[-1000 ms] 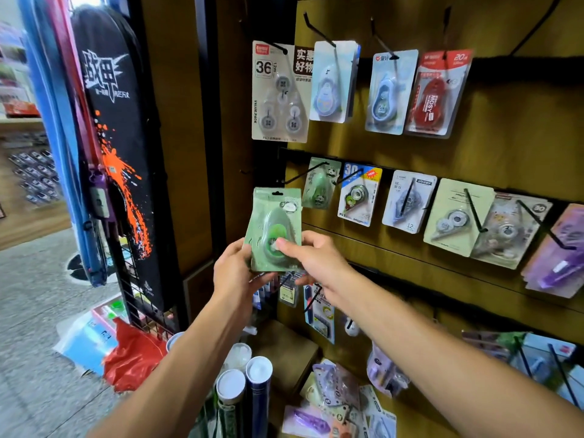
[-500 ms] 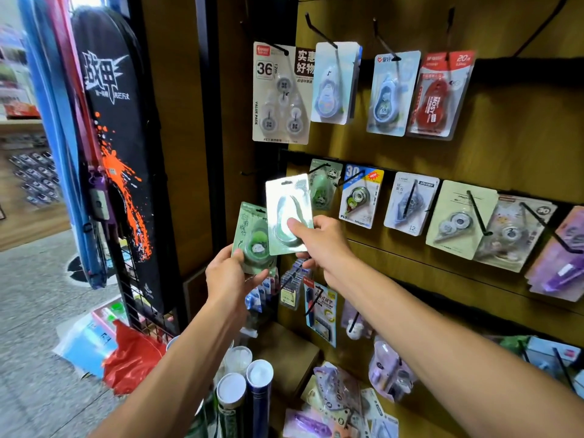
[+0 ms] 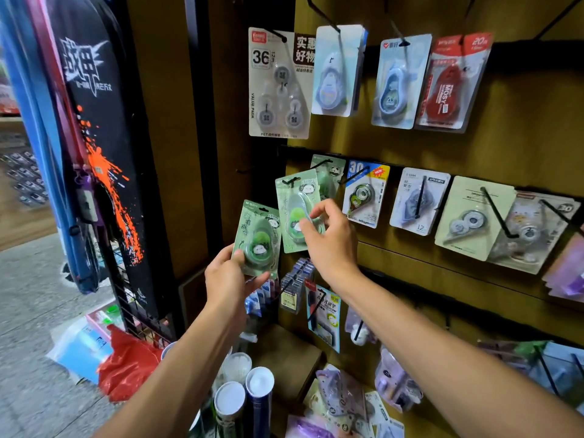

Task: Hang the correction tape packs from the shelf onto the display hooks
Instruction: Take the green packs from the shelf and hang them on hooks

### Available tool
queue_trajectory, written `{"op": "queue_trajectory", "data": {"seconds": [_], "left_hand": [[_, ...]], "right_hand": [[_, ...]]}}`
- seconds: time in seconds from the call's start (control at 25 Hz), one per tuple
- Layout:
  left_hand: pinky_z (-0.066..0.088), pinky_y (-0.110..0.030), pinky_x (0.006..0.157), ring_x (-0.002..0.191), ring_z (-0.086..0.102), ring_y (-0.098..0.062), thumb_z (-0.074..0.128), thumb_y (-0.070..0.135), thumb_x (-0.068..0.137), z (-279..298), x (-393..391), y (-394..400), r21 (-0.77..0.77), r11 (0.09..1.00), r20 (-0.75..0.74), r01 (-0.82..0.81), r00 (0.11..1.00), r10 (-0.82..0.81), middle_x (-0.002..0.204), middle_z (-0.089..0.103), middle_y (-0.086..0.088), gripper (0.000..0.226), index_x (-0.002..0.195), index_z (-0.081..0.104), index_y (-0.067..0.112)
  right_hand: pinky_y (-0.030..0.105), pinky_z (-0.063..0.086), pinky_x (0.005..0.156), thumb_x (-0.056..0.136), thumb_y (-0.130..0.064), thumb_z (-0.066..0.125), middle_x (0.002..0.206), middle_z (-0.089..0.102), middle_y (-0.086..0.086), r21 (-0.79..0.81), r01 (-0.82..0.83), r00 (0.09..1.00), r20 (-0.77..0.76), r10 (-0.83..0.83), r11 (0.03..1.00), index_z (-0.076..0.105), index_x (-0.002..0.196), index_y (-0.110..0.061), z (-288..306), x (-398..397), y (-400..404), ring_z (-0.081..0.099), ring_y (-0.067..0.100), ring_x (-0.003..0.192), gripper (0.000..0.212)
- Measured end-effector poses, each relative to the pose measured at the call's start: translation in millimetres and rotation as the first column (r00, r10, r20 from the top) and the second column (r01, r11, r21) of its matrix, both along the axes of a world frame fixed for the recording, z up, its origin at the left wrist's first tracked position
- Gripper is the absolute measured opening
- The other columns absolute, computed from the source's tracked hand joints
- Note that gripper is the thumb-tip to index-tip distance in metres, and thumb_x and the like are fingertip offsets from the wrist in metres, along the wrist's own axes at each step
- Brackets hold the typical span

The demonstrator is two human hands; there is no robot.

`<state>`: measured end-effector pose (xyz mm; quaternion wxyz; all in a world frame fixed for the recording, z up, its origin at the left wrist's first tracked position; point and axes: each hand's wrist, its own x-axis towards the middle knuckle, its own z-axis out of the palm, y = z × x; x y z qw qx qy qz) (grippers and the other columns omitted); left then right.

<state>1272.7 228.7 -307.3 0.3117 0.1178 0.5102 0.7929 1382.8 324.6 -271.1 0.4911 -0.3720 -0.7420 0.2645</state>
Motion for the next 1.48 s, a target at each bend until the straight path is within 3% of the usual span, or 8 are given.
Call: {"op": "queue_trajectory", "data": {"seconds": [0.32, 0.52, 0.72, 0.88, 1.12, 1.32, 1.4, 1.48], "left_hand": [[0.06, -0.027, 0.056, 0.088, 0.066, -0.026, 0.04, 0.01, 0.103, -20, -13, 22, -0.036, 0.999, 0.009, -0.011, 1.0, 0.011, 0.107, 0.065, -0.012, 0.029, 0.094, 0.065, 0.019], [0.059, -0.027, 0.057, 0.091, 0.067, -0.026, 0.04, 0.011, 0.103, -27, -25, 34, -0.048, 0.999, -0.01, -0.002, 1.0, 0.001, 0.11, 0.065, -0.013, 0.027, 0.099, 0.066, 0.018], [0.059, -0.026, 0.057, 0.095, 0.068, -0.03, 0.04, 0.01, 0.102, -23, -33, 42, -0.056, 0.998, -0.037, 0.002, 0.999, -0.004, 0.113, 0.064, -0.016, 0.028, 0.096, 0.066, 0.017], [0.061, -0.028, 0.06, 0.093, 0.068, -0.028, 0.039, 0.009, 0.102, -14, -34, 40, -0.031, 1.0, -0.031, 0.0, 1.0, -0.001, 0.11, 0.064, -0.012, 0.028, 0.094, 0.065, 0.017], [0.055, -0.022, 0.05, 0.061, 0.068, -0.015, 0.042, 0.007, 0.101, -5, -15, 26, 0.033, 0.999, 0.007, 0.013, 1.0, -0.013, 0.095, 0.069, -0.013, 0.023, 0.095, 0.063, 0.012], [0.05, -0.022, 0.046, 0.057, 0.064, -0.014, 0.048, 0.005, 0.097, -4, -13, 1, -0.027, 0.996, -0.065, 0.088, 0.994, -0.09, 0.087, 0.07, -0.012, 0.016, 0.094, 0.063, 0.01], [0.049, -0.024, 0.055, 0.061, 0.061, -0.014, 0.049, 0.006, 0.096, -7, -21, -7, -0.106, 0.994, -0.2, 0.036, 0.978, -0.057, 0.09, 0.069, -0.012, 0.016, 0.094, 0.064, 0.013], [0.053, -0.034, 0.077, 0.085, 0.064, -0.019, 0.055, 0.015, 0.093, -10, -33, -13, -0.274, 0.955, -0.474, -0.109, 0.88, -0.036, 0.107, 0.07, -0.009, 0.016, 0.105, 0.065, 0.02]], "right_hand": [[0.033, 0.046, 0.06, 0.089, -0.026, 0.066, 0.08, 0.056, -0.012, -0.081, 0.034, 0.997, -0.073, -0.04, 0.996, 0.054, 0.088, -0.02, -17, -22, 37, 0.054, 0.013, 0.071, 0.014], [0.05, 0.059, 0.063, 0.089, -0.02, 0.066, 0.09, 0.057, -0.007, -0.244, 0.082, 0.984, -0.131, -0.117, 0.966, 0.048, 0.082, -0.027, -5, -40, 85, 0.066, 0.026, 0.081, 0.02], [0.042, 0.062, 0.075, 0.091, -0.004, 0.056, 0.101, 0.055, -0.003, -0.448, 0.077, 0.976, -0.149, -0.159, 0.891, 0.058, 0.101, -0.022, 18, -45, 132, 0.059, 0.015, 0.08, 0.021], [0.032, 0.052, 0.083, 0.09, -0.007, 0.061, 0.126, 0.054, -0.002, -0.482, 0.018, 0.996, -0.064, -0.055, 0.876, 0.059, 0.124, -0.025, 6, -37, 114, 0.056, 0.021, 0.104, 0.039], [0.033, 0.058, 0.062, 0.097, -0.031, 0.06, 0.108, 0.068, 0.012, -0.682, -0.401, 0.867, -0.067, 0.493, 0.611, 0.062, 0.114, -0.01, -20, -15, 17, 0.069, 0.024, 0.066, 0.027], [0.029, 0.046, 0.048, 0.099, -0.016, 0.051, 0.078, 0.073, 0.016, -0.525, -0.345, 0.877, 0.115, 0.467, 0.778, 0.064, 0.094, -0.004, -12, 3, -14, 0.057, 0.016, 0.048, 0.019], [0.033, 0.047, 0.049, 0.097, -0.019, 0.052, 0.069, 0.072, 0.008, -0.345, -0.284, 0.899, 0.228, 0.373, 0.895, 0.063, 0.087, -0.003, -9, 11, -18, 0.058, 0.015, 0.05, 0.021], [0.036, 0.044, 0.05, 0.096, -0.025, 0.053, 0.064, 0.07, 0.005, -0.222, -0.239, 0.924, 0.249, 0.292, 0.945, 0.062, 0.081, -0.008, -6, 17, -19, 0.055, 0.019, 0.049, 0.025]]}}
